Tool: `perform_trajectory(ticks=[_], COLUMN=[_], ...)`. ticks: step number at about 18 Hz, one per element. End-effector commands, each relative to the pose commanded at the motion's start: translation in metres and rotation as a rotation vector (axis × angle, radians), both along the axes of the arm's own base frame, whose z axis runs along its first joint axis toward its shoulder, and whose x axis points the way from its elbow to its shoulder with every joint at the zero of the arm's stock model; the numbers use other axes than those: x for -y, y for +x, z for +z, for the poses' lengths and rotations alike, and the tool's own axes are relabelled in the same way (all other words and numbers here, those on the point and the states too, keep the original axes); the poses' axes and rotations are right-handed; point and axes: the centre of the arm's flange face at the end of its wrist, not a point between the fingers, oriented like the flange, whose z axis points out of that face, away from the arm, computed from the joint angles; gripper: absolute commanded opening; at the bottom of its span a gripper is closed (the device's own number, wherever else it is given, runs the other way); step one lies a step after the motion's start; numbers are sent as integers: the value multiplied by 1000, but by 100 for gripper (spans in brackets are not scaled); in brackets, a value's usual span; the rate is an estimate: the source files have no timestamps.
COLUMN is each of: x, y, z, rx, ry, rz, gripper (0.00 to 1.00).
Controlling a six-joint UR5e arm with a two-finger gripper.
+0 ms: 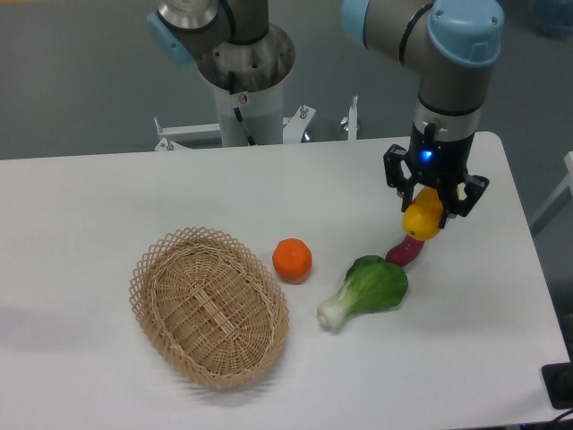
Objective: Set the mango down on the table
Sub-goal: 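Hold the yellow mango in the gripper above the purple sweet potato, then carry the mango past the bok choy and lower it toward the table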
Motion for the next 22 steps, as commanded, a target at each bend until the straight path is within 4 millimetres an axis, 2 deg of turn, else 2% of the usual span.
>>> perform_trajectory(ticks=[8,14,18,22], x=[-2,-17,-39,-68], y=[1,-3,-17,-39], z=[2,-7,-30,-68], rx=[-4,-31,-79,-105], ry=[5,27,65,89], rz=[1,15,37,42], gripper=[62,62,62,60])
